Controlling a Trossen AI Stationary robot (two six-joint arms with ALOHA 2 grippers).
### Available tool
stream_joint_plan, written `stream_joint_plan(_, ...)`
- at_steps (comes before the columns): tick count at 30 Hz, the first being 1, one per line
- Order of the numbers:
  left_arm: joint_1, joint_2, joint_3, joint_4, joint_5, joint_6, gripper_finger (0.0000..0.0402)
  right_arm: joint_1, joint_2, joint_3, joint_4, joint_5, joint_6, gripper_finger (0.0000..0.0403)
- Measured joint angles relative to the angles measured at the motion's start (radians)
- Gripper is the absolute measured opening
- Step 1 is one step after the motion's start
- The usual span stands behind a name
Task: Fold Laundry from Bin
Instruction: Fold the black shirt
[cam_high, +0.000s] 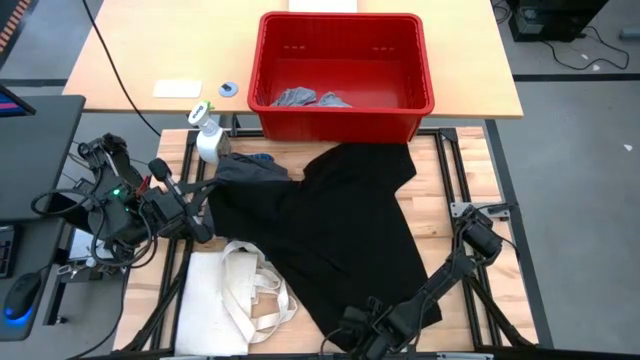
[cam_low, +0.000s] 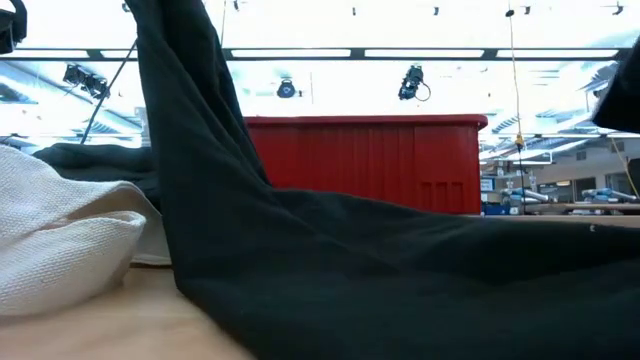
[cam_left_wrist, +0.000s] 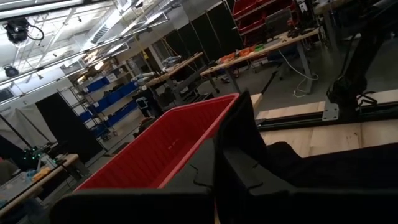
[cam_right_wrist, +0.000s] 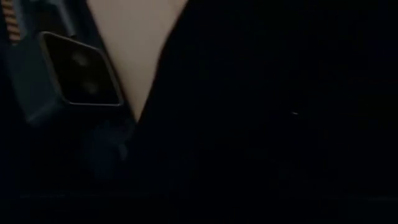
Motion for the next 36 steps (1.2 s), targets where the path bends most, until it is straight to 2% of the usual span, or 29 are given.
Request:
stream_joint_plan(4, 0.000, 0.000, 0.000, 0.000, 0.000, 0.018, 0.0013, 0.009, 0.000, 0.000, -0.045, 0.014, 0.052, 0.0023)
stream_joint_plan(5, 0.000, 0.000, 0.000, 0.000, 0.000, 0.027, 0.0013, 0.010, 0.000, 0.000, -0.052, 0.008, 0.055, 0.0014)
stream_joint_plan(11, 0.000, 0.000, 0.000, -0.021, 0.021, 0.045, 0.0013, 0.008, -0.021, 0.025, -0.098, -0.048, 0.073, 0.0009)
stream_joint_plan(13, 0.000, -0.001, 0.000, -0.019, 0.112, 0.030, 0.0013, 0.007, -0.050, 0.053, -0.115, -0.058, 0.036, 0.0006)
stream_joint_plan(17, 0.036, 0.007, 0.000, 0.051, 0.387, 0.001, 0.0011, 0.003, -0.124, 0.115, -0.243, -0.098, -0.001, 0.0008)
stream_joint_plan(20, 0.106, 0.036, 0.017, 0.109, 0.453, 0.054, 0.0005, 0.003, -0.184, 0.148, -0.357, -0.192, 0.008, 0.0008)
stream_joint_plan(25, 0.243, 0.082, 0.071, 0.230, 0.537, 0.168, 0.0005, 0.023, -0.285, 0.151, -0.425, -0.346, 0.112, 0.0008)
stream_joint_plan(30, 0.377, 0.138, 0.085, 0.408, 0.616, 0.364, 0.0005, 0.053, -0.352, 0.151, -0.358, -0.353, 0.185, 0.0009)
stream_joint_plan(34, 0.456, 0.165, 0.089, 0.562, 0.635, 0.506, 0.0006, 0.090, -0.384, 0.151, -0.289, -0.299, 0.183, 0.0009)
stream_joint_plan(36, 0.459, 0.172, 0.090, 0.571, 0.656, 0.541, 0.0009, 0.102, -0.386, 0.151, -0.230, -0.256, 0.161, 0.0009)
